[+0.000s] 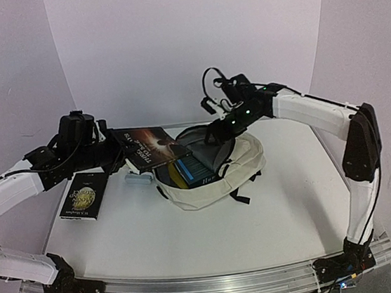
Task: Pack the student bag
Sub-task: Place the book in the student bag.
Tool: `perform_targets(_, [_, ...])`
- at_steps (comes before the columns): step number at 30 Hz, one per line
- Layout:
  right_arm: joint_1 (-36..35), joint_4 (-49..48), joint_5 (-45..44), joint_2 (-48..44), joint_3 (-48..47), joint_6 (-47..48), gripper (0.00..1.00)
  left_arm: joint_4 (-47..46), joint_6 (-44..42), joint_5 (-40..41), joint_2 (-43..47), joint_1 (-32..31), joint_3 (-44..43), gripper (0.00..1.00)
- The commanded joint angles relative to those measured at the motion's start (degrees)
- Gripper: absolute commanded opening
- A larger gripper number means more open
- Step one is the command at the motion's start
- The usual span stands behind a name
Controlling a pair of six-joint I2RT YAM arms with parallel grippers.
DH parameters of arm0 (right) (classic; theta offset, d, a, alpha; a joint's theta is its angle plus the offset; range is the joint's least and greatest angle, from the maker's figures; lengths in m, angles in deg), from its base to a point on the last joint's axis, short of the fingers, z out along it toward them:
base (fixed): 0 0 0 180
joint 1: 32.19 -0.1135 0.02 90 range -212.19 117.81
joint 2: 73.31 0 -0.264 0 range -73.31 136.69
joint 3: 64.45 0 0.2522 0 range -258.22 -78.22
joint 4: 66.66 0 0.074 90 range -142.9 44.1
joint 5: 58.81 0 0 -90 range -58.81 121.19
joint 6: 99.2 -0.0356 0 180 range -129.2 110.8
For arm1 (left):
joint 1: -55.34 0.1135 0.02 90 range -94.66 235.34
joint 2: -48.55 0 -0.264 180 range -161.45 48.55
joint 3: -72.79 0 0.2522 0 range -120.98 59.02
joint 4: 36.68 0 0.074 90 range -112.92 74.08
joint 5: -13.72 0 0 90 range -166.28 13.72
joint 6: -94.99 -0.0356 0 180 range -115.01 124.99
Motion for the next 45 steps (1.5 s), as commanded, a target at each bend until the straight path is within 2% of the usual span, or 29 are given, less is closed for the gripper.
perform_targets(1, [-4.4,0.5,-8.9,6.2,-7.8,6.6,0.6,2.1,2.7,5.8,3.1,0.5,-0.2,0.0])
perform_targets(8, [-6.6,1.2,-17.5,21.9,-22.0,9.5,0.65,3.1,2.0,4.3,4.5,3.3,0.1,0.0])
perform_targets(13, [-6.7,0.1,-23.8,26.5,-22.8,12.0,0.64,2.4,1.8,4.2,5.2,4.3,0.7,0.0])
perform_targets(17, [-6.7,-0.5,-28.0,28.8,-21.4,13.7,0.57,3.0,1.8,2.0,5.1,4.9,1.0,0.0])
perform_targets(20, [-6.6,-0.5,-29.2,28.0,-20.7,13.4,0.43,2.6,1.9,0.5,5.0,5.1,1.7,0.0])
perform_targets(23, [-6.5,0.5,-26.5,24.7,-20.7,10.9,0.08,-0.1,1.9,-2.3,4.5,5.2,4.1,0.0])
perform_targets(24, [-6.5,1.1,-25.3,22.9,-20.8,10.3,0.0,-1.5,1.8,-3.4,4.4,5.3,5.0,0.0])
perform_targets(28, [-4.5,2.1,-17.1,16.7,-20.5,5.7,0.0,-9.9,2.4,-8.7,2.9,5.4,10.0,0.0])
perform_targets(34, [-1.5,2.0,-7.4,10.7,-17.6,3.4,0.0,-25.6,2.6,-14.0,-2.3,5.4,13.1,0.0])
perform_targets(45, [-1.1,1.4,3.6,8.2,-18.1,-0.4,0.0,-39.5,3.8,-21.2,-21.0,5.2,6.4,0.0])
